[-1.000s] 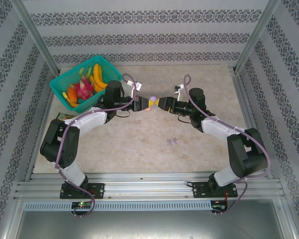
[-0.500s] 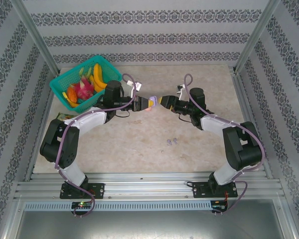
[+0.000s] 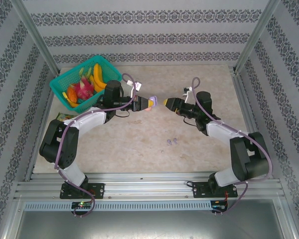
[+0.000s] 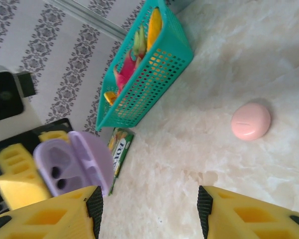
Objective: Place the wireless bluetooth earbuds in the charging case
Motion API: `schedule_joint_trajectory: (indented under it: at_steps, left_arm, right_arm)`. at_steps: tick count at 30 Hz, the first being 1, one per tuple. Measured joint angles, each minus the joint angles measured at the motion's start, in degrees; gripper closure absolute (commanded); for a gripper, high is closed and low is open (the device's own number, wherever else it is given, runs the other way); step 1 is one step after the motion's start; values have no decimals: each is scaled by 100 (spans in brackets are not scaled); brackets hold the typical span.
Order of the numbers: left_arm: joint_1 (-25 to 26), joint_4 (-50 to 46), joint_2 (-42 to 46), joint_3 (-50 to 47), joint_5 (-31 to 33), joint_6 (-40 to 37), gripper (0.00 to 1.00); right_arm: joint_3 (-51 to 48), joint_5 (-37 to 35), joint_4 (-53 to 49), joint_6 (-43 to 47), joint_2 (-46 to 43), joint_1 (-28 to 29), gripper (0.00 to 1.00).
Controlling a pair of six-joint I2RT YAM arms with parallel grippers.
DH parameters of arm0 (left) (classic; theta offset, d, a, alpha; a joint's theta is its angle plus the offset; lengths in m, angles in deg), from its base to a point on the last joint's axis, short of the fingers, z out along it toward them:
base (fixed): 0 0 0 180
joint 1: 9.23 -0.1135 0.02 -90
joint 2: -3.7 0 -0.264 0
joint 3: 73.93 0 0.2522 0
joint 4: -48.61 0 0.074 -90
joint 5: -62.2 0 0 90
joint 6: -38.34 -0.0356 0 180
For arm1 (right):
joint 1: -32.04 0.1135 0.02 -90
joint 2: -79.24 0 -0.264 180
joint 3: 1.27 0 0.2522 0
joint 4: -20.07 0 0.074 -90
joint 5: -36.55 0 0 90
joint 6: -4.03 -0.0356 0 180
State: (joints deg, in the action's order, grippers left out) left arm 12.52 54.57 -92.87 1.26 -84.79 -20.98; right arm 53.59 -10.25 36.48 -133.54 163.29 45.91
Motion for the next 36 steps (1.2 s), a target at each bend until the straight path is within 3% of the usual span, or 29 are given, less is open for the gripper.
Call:
schedule_joint_trajectory:
  at_steps: [36]
  left_arm:
    - [28, 343, -15, 9, -109, 365, 94]
  right_arm:
    - [579, 55, -166, 175, 457, 505, 59]
